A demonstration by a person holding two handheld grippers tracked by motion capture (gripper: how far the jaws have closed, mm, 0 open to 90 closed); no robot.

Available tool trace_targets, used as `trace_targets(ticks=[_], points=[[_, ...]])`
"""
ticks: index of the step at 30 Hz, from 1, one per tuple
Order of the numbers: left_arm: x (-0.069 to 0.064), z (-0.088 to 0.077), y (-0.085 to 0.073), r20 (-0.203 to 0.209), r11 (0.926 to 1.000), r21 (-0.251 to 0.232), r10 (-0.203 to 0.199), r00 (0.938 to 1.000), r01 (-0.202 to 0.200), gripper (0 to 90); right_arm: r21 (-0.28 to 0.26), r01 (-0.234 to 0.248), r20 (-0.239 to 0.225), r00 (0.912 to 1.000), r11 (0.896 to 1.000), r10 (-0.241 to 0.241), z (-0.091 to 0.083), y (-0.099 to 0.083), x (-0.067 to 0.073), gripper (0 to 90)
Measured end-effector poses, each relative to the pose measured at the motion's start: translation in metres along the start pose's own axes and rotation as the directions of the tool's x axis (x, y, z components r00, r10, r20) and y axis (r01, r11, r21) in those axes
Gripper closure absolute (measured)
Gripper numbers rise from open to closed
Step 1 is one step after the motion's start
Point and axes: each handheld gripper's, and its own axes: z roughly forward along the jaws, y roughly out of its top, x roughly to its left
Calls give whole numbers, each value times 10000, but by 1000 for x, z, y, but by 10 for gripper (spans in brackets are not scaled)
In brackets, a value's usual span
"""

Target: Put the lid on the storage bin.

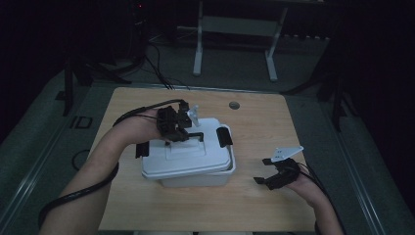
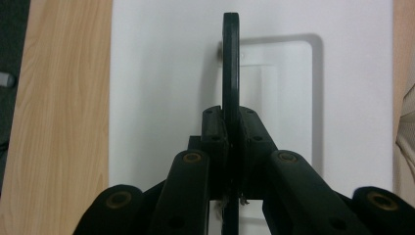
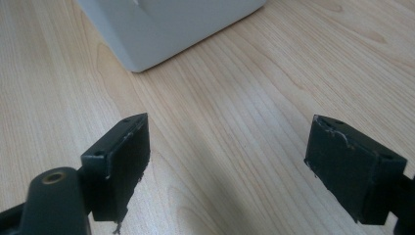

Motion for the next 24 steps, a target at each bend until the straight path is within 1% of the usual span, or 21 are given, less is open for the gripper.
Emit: trace_targets(ticks=[2,5,6,7,8,10,12,14,17,19,20,23,24], points=[[-1,4,4,78,10000,23,95,9999,-95,835,-44,1,-1,10000,10000,-1,-1,-1,0,164],[-1,6,5,94,9999,4,131,9999,-131,835,-57,-2,25,10000,10000,3,-1,-1,-1,164],[-2,11,8,157,9999,58,134,9998,-135,835,-85,-35,40,10000,10000,35,-1,-1,-2,164],[-2,13,9,223,9999,11,171,9996,-171,835,-146,-73,54,10000,9999,74,-2,-2,-3,164],[-2,15,10,323,9997,-152,191,9993,-186,835,-184,-92,50,9999,9998,93,-1,-2,-3,164],[-1,18,12,272,9995,-285,159,9995,-152,833,-186,-53,21,10000,9998,54,-1,-2,-3,164],[1,21,13,85,9997,-177,192,9998,-190,834,-130,-45,-10,10000,9999,45,0,-3,-2,164],[3,24,14,88,9998,-65,198,9998,-197,834,-103,-47,-18,10000,9999,47,1,-4,-2,164],[5,25,15,136,9998,-114,138,9998,-136,834,-124,-34,-38,10000,9999,33,1,-4,-2,164],[6,27,16,74,9998,-38,200,9998,-200,834,-99,-71,-25,10000,9999,70,1,-5,-3,164],[6,27,16,9,9997,-120,197,9998,-197,834,-98,-68,-31,10000,9999,68,1,-6,-3,164],[7,28,16,-4,9997,-92,244,9997,-245,834,-95,-79,-39,10000,9999,79,1,-6,-3,164],[7,28,16,134,9997,-153,192,9997,-190,834,-82,-97,-56,9999,9999,96,2,-5,-3,164]])
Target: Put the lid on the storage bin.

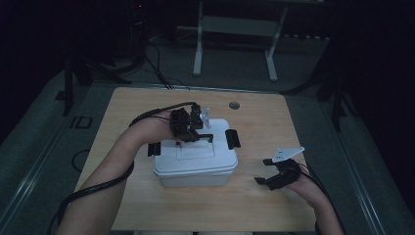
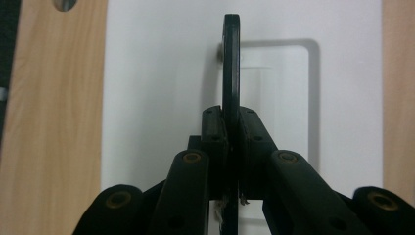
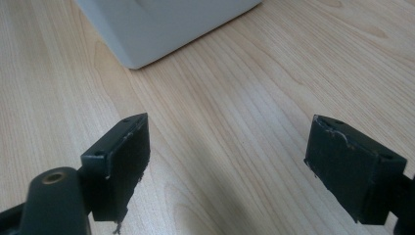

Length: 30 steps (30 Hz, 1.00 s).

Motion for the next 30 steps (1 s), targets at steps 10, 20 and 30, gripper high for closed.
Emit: trace_targets(ticks=[10,20,30], points=[[1,0,-2,177,9999,-137,64,9998,-61,832,66,17,-37,10000,10000,-17,2,1,0,164],[1,4,-3,310,9997,-22,242,9992,-241,827,70,-40,-70,10000,10000,41,2,-1,0,164],[4,-1,-4,348,9997,-169,168,9993,-162,831,120,-40,-111,9999,9999,42,4,-1,0,164]])
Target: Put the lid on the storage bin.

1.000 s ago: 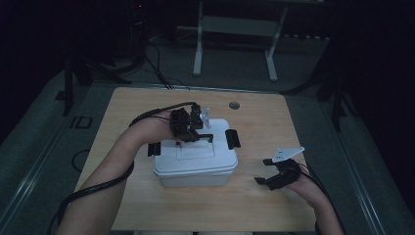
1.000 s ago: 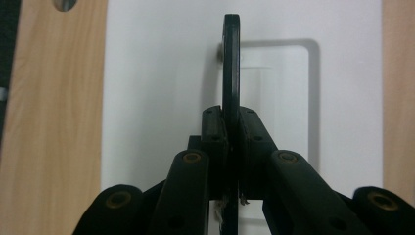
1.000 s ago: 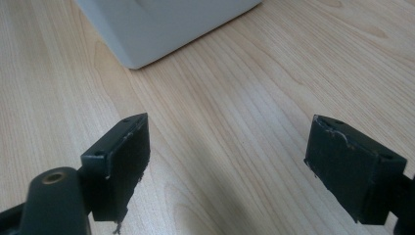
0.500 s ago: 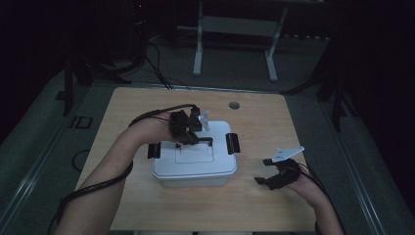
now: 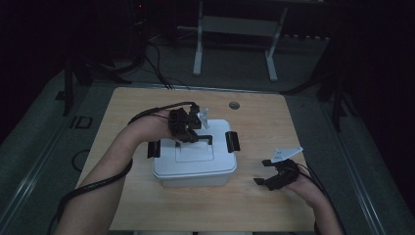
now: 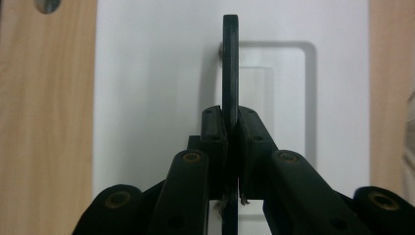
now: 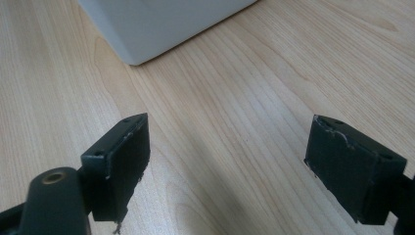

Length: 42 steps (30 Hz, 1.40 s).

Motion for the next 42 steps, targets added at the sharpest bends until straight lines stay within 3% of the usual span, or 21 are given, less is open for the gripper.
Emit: trace_targets(ticks=[13,25,28,35,36,42], points=[[7,7,-2,-454,10000,40,74,9989,-72,805,-17,-25,-51,10000,10000,25,2,0,0,164],[3,4,1,-139,9996,125,236,9996,-234,824,-13,-64,-81,9999,10000,64,3,-1,0,164],[2,4,2,-260,9990,120,427,9988,-424,829,-17,-61,-78,10000,10000,61,3,-1,0,164],[6,10,-2,-422,9993,55,370,9984,-368,816,-4,-77,-94,9999,10000,77,4,-1,1,164],[7,12,-3,-252,9998,-103,169,9995,-172,816,-15,-73,-91,9999,10000,73,4,-1,1,164],[9,14,-5,-353,9998,-220,-4,9994,-4,807,-19,-82,-75,9999,10000,82,3,-1,0,164]])
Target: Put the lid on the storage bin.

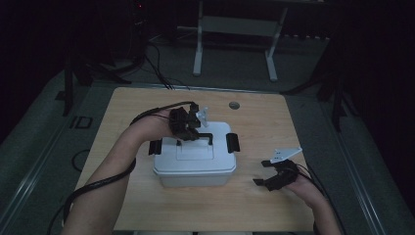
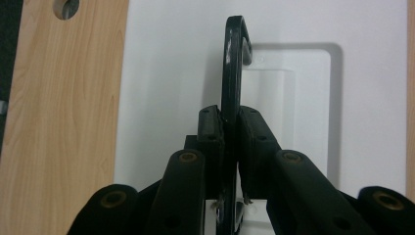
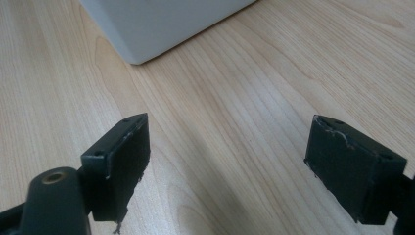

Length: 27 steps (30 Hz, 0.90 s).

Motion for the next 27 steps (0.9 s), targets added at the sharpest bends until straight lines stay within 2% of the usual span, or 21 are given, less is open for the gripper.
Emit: trace_targets(ticks=[1,3,4,5,6,7,8,10,11,12,13,16,18,19,20,21,23,27], points=[[0,0,0,-103,10000,44,-63,9999,64,800,-10,7,6,10000,10000,-7,0,0,0,164],[2,3,1,-123,9980,424,-468,9988,473,747,-27,8,7,10000,10000,-7,0,0,0,164],[1,6,0,-238,9971,592,-468,9986,481,621,-27,11,0,10000,10000,-11,0,0,0,164],[-1,9,-2,-412,9958,715,-536,9977,565,532,-16,31,-7,10000,10000,-31,0,0,0,164],[0,11,-6,-338,9934,679,-903,9953,924,457,1,43,1,10000,10000,-43,0,0,1,164],[0,11,-6,-338,9934,679,-903,9953,924,337,1,43,1,10000,10000,-43,0,0,1,164],[1,12,-12,-559,9892,520,-1344,9893,1373,280,2,15,4,10000,10000,-15,0,0,0,164],[2,12,-17,-720,9856,411,-1609,9843,1641,202,32,6,12,10000,10000,-6,0,0,0,164],[3,12,-20,-516,9823,357,-1819,9820,1839,155,28,16,29,10000,10000,-16,-1,0,0,164],[3,11,-22,-541,9823,261,-1838,9815,1854,125,25,-8,30,10000,10000,8,-1,0,0,164],[3,10,-25,-749,9818,44,-1893,9791,1901,117,18,-6,44,10000,10000,6,-1,0,0,164],[3,5,-31,-753,9773,-572,-2078,9753,2038,76,4,16,59,10000,10000,-16,-2,2,1,164],[0,2,-35,-873,9767,-923,-2019,9755,1938,76,-30,8,54,10000,10000,-8,-2,3,1,164],[0,2,-35,-873,9767,-923,-2019,9755,1938,76,-49,-5,74,10000,10000,6,-2,3,1,164],[-1,0,-38,-660,9730,-1092,-2110,9753,2031,76,-54,-42,91,9999,10000,42,-2,4,0,164],[-1,-1,-40,-598,9725,-1123,-2116,9755,2041,76,-53,-64,111,9999,10000,65,-2,4,0,164],[-3,-3,-43,-735,9730,-1115,-2110,9747,2022,76,-85,-119,161,9998,9999,120,-2,4,0,164],[-5,-9,-51,-364,9581,-1543,-2497,9676,2415,76,-209,-326,386,9987,9992,334,-1,3,-2,164]])
